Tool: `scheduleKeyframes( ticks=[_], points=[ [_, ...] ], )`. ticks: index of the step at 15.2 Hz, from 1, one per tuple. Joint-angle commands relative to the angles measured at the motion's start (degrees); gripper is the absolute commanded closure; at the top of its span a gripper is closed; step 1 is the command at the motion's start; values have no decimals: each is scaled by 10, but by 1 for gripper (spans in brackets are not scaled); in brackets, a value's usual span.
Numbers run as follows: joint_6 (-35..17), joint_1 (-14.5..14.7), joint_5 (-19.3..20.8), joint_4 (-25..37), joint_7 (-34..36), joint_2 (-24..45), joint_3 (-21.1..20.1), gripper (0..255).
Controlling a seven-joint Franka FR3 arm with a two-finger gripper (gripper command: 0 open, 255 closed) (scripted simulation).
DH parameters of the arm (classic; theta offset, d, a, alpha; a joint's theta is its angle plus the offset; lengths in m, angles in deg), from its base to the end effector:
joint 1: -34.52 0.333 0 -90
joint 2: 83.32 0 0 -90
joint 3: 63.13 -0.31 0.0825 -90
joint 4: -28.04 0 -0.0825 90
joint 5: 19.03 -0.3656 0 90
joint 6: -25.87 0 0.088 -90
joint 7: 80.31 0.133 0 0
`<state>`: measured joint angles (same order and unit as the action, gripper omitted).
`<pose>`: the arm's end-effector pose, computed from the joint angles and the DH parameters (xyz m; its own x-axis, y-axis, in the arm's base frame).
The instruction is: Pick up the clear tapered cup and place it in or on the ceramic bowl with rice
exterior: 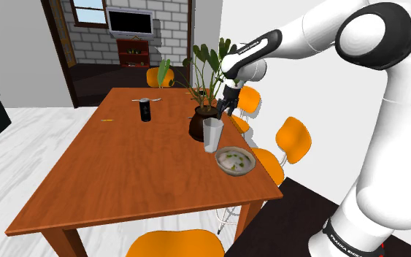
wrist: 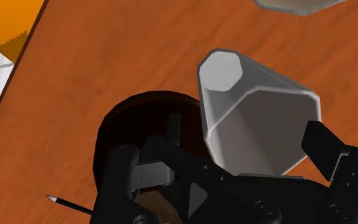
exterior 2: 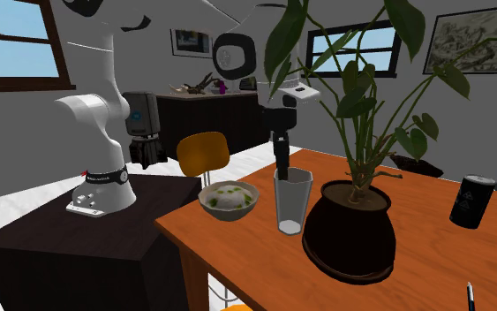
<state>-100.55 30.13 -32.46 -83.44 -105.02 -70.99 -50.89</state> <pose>0.5711 -0.1532 0.3579 0.9948 0.0063 0.1015 0.0183 -0.9929 -0.1177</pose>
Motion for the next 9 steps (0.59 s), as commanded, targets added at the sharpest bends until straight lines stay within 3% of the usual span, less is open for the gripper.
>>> scheduleKeyframes(
  ticks=[1,9],
  points=[
    [1,-10,-17,49,-14,53,-1,0],
    [-41,-12,-33,46,-24,93,-9,0]
  ],
)
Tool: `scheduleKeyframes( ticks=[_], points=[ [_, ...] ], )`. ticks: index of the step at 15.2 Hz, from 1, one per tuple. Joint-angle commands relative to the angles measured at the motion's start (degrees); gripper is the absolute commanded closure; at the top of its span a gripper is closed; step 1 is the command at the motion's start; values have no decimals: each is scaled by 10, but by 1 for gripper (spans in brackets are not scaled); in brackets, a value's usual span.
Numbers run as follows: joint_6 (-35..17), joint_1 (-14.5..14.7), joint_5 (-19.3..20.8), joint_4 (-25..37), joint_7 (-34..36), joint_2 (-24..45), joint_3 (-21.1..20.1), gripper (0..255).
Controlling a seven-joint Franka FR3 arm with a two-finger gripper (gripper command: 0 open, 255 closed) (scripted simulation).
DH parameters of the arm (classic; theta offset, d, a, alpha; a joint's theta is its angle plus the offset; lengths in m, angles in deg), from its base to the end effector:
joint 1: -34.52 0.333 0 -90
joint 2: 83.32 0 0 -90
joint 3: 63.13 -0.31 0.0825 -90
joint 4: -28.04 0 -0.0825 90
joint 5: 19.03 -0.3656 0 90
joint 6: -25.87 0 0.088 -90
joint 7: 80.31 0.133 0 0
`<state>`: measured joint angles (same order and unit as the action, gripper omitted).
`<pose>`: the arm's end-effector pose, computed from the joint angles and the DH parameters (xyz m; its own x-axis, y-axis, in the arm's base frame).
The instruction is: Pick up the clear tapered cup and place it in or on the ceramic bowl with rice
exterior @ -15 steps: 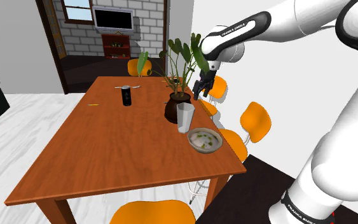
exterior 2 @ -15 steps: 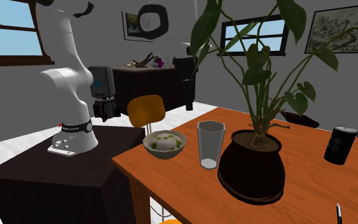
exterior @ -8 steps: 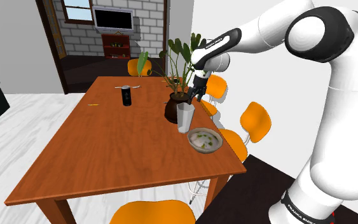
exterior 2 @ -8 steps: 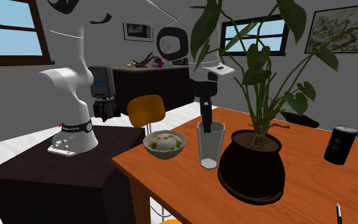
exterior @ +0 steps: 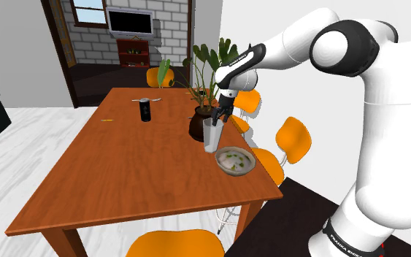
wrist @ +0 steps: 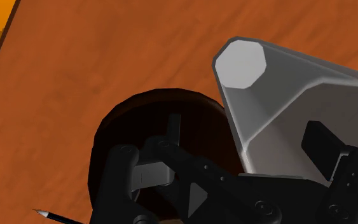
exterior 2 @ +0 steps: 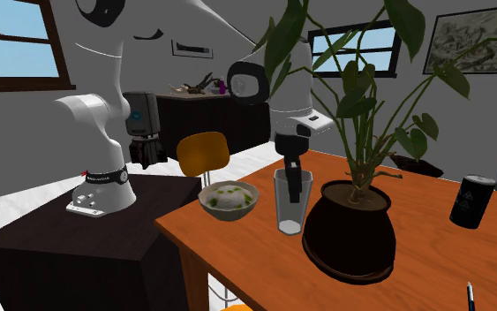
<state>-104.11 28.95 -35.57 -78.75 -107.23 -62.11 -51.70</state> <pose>0.6001 -0.1633 0.3070 0.9950 0.0005 0.1004 0.0131 -0.9922 -0.1242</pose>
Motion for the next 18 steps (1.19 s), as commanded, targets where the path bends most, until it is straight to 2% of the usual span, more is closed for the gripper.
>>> scheduleKeyframes(
  ticks=[1,8,9,18],
  points=[
    [-9,-1,-3,-1,-3,7,-1,0],
    [-8,-1,-3,-1,-3,7,-1,0],
    [-8,-1,-3,-1,-3,7,-1,255],
    [-9,-1,-3,-1,-3,7,-1,255]
  ],
)
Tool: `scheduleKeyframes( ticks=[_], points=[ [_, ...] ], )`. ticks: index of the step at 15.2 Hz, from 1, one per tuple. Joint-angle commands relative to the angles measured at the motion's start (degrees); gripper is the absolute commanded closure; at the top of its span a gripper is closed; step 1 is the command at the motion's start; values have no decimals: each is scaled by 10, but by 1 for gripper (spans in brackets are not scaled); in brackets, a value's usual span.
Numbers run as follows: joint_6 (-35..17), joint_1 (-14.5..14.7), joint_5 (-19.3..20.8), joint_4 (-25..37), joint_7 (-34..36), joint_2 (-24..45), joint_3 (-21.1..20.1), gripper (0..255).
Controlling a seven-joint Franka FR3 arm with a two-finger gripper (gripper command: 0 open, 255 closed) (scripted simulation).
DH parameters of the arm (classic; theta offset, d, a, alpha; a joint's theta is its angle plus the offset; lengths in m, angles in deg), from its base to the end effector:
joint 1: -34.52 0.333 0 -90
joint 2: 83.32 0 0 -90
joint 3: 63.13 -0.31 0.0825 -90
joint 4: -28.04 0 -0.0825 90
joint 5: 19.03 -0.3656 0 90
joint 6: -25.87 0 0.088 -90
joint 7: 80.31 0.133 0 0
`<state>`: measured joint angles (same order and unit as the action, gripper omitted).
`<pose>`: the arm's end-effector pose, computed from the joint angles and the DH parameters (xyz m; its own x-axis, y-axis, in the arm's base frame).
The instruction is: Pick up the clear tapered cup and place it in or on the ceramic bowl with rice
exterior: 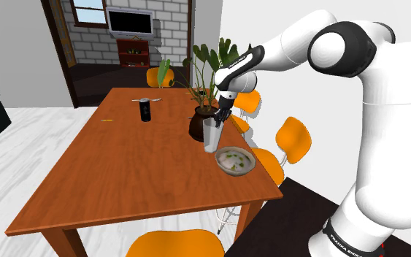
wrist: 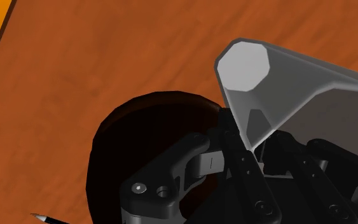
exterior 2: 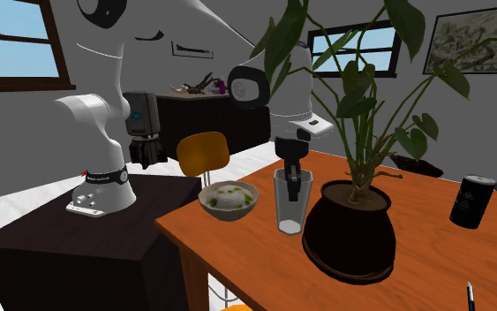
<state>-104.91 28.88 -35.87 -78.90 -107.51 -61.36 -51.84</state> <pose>0.6008 -0.1633 0.2990 0.9951 0.0008 0.0993 0.0132 -0.9921 -0.1244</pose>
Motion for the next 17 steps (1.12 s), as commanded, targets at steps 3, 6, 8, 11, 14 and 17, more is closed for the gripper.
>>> scheduleKeyframes(
  ticks=[3,6,8,11,14,17],
  points=[
    [18,1,6,7,6,-12,3,255],
    [36,3,12,14,12,-24,5,255],
    [48,3,15,20,16,-31,6,255],
    [67,4,21,30,21,-41,8,255],
    [87,5,26,41,27,-50,10,255],
    [107,5,30,53,32,-59,11,255]
  ],
)
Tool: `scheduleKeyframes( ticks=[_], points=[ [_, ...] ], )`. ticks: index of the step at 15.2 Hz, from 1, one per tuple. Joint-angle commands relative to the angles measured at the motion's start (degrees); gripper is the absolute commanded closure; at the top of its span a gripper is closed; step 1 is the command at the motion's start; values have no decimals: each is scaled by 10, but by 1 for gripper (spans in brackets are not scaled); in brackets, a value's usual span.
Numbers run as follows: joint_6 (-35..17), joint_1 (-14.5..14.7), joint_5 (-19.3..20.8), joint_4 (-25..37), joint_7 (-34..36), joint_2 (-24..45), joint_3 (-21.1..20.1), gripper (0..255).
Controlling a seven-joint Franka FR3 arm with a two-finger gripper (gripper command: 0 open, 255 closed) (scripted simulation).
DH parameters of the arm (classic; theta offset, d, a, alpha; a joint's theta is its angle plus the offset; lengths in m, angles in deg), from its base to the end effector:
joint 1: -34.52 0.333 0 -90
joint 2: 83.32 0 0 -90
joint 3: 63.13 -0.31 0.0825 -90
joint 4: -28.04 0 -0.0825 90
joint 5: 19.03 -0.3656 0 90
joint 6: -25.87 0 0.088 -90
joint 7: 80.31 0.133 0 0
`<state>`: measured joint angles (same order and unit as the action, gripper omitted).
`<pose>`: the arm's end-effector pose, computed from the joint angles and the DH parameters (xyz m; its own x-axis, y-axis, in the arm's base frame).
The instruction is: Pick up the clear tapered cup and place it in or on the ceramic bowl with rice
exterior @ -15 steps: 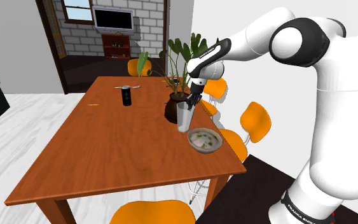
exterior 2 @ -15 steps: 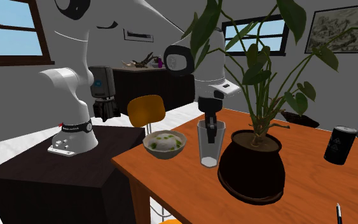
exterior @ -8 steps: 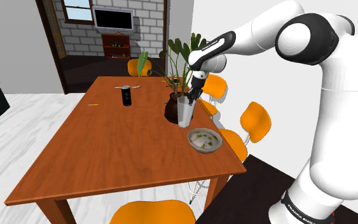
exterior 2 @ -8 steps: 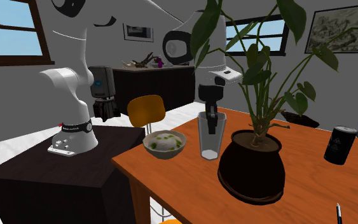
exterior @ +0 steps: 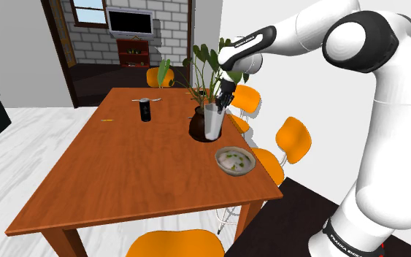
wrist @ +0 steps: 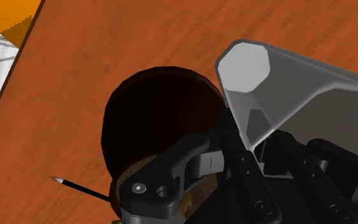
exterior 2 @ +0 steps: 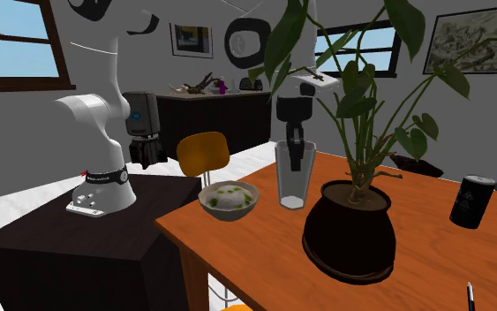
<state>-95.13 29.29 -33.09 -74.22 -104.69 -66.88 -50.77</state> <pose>0.5994 -0.1640 0.3790 0.9949 0.0006 0.1006 0.0131 -0.9922 -0.1242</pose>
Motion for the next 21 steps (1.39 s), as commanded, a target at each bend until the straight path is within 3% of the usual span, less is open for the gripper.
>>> scheduleKeyframes(
  ticks=[1,16,21],
  points=[
    [15,1,4,10,5,-6,1,255],
    [116,0,18,88,26,-30,5,255],
    [105,11,46,-38,38,-151,6,255]
  ],
)
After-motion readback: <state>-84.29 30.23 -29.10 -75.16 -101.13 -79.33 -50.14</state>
